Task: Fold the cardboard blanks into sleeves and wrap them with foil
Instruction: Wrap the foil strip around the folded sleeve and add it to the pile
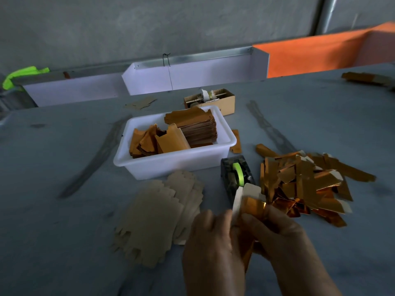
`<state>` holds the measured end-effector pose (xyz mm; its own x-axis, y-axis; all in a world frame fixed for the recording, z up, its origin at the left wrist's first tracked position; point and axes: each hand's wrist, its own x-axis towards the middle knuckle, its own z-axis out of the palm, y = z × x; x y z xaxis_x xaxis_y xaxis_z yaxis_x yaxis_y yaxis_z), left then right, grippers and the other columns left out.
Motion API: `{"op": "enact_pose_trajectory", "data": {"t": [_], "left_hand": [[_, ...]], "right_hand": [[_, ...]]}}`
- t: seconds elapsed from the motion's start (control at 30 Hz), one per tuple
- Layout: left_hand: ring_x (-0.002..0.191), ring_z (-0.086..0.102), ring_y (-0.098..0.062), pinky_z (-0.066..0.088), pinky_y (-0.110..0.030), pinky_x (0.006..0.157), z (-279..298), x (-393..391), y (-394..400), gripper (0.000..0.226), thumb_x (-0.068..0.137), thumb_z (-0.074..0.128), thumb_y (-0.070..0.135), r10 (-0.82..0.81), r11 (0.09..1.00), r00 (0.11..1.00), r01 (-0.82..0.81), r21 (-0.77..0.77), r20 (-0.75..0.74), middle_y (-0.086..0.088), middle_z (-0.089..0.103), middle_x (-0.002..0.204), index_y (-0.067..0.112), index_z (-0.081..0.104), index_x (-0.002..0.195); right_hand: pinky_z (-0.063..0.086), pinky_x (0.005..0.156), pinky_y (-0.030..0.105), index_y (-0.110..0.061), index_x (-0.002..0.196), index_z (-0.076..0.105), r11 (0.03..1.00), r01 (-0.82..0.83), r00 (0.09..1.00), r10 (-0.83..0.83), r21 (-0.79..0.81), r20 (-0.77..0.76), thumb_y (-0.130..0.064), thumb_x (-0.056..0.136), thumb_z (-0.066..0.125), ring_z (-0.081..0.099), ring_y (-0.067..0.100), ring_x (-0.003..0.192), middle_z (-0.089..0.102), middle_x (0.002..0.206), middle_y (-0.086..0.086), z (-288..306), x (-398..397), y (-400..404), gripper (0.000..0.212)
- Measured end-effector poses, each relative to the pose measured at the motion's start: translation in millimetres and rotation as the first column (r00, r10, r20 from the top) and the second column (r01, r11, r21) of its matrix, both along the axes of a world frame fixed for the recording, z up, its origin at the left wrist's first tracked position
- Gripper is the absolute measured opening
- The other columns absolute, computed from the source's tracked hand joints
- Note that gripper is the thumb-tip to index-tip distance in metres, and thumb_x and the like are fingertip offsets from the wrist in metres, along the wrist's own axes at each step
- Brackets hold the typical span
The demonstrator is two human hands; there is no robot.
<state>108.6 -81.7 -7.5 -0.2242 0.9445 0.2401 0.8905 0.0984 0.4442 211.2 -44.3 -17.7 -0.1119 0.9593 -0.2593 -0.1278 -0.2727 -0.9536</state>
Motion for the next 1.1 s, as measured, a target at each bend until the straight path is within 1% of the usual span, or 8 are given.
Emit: {"op": "enact_pose_trajectory", "data": {"t": [0.07,0.2,0.3,0.4,0.5,0.63,0.77,1.1], "left_hand": [[0.063,0.064,-0.016,0.046,-0.021,0.046,-1.9,9.1,1.5,0.051,0.046,0.09,0.027,-0.025,0.999,0.991,0.03,0.036,-0.132,-0.002,0.063,0.074,0.019,0.077,0.095],[0.048,0.058,-0.01,0.037,-0.015,0.035,-1.5,19.5,7.8,0.026,0.072,0.067,0.034,-0.078,0.996,0.979,0.067,-0.065,-0.188,0.001,0.059,0.061,0.014,0.079,0.082],[0.045,0.057,-0.009,0.033,-0.015,0.03,-3.5,20.8,2.1,0.048,0.031,0.092,0.038,-0.093,0.991,0.983,0.076,-0.114,-0.156,0.002,0.058,0.058,0.02,0.079,0.074],[0.058,0.061,-0.01,0.039,-0.013,0.035,-10.6,22.3,-0.6,0.068,0.018,0.094,0.027,-0.093,0.996,0.986,0.092,-0.014,-0.14,0.004,0.059,0.066,0.024,0.078,0.084],[0.095,0.055,-0.003,0.044,-0.006,0.071,-10.2,11.8,0.5,0.049,0.065,0.083,0.027,-0.061,0.997,0.986,0.069,-0.046,0.155,0.014,0.051,0.104,0.04,0.061,0.107],[0.082,0.07,-0.013,0.058,-0.035,0.081,-16.5,-6.6,7.4,0.012,0.075,0.073,0.019,0.153,0.947,0.543,0.157,-0.279,0.826,0.0,0.074,0.084,0.025,0.066,0.081],[0.065,0.07,-0.015,0.059,-0.031,0.063,-16.9,-11.9,9.6,0.009,0.067,0.081,0.018,0.231,0.915,0.311,0.253,-0.315,0.922,-0.002,0.072,0.066,0.022,0.073,0.066],[0.035,0.041,-0.005,0.033,-0.016,0.034,-15.6,-23.4,21.3,0.022,0.09,0.058,0.004,0.213,0.974,0.231,-0.121,-0.19,0.949,0.0,0.049,0.045,0.007,0.057,0.069]], "right_hand": [[0.05,0.049,0.017,-0.018,0.083,0.069,1.0,0.0,1.0,0.0,0.017,0.017,-0.011,0.08,0.064,0.068,0.011,0.064,0.071,0.07,0.003,0.7,-2.1,-0.2,0.009],[0.046,0.042,0.011,-0.017,0.073,0.069,0.999,-0.019,1.0,0.019,0.03,0.001,-0.014,0.082,0.062,0.065,0.004,0.055,0.069,0.062,-0.002,1.4,-1.4,-0.1,0.012],[0.05,0.046,0.015,-0.017,0.07,0.072,0.999,-0.027,0.998,0.025,-0.042,-0.062,-0.032,0.071,0.063,0.069,0.006,0.064,0.072,0.069,-0.001,3.2,0.3,-2.7,0.017],[0.053,0.058,0.027,-0.012,0.086,0.07,0.998,-0.028,1.0,0.028,-0.062,0.001,-0.03,0.075,0.063,0.07,0.018,0.071,0.072,0.073,0.006,-1.6,3.2,0.9,0.022],[0.052,0.067,0.036,-0.003,0.086,0.067,0.996,-0.026,1.0,0.024,-0.089,-0.02,-0.021,0.084,0.06,0.067,0.025,0.072,0.07,0.072,0.012,2.0,4.8,4.1,0.019],[0.046,0.073,0.044,0.003,0.072,0.06,0.999,0.011,0.996,-0.007,-0.042,0.089,-0.023,0.082,0.061,0.055,0.031,0.074,0.056,0.07,0.021,5.0,8.5,5.9,0.027],[0.049,0.074,0.044,0.002,0.083,0.063,0.998,-0.053,0.987,0.048,0.027,0.152,-0.031,0.088,0.054,0.062,0.034,0.081,0.06,0.087,0.029,4.7,14.1,9.5,0.035],[0.034,0.036,0.011,-0.024,0.078,0.068,0.97,-0.053,0.872,-0.071,0.238,0.485,-0.017,0.086,0.062,0.049,-0.005,0.04,0.061,0.054,-0.007,-6.3,45.4,35.4,0.011]]}}
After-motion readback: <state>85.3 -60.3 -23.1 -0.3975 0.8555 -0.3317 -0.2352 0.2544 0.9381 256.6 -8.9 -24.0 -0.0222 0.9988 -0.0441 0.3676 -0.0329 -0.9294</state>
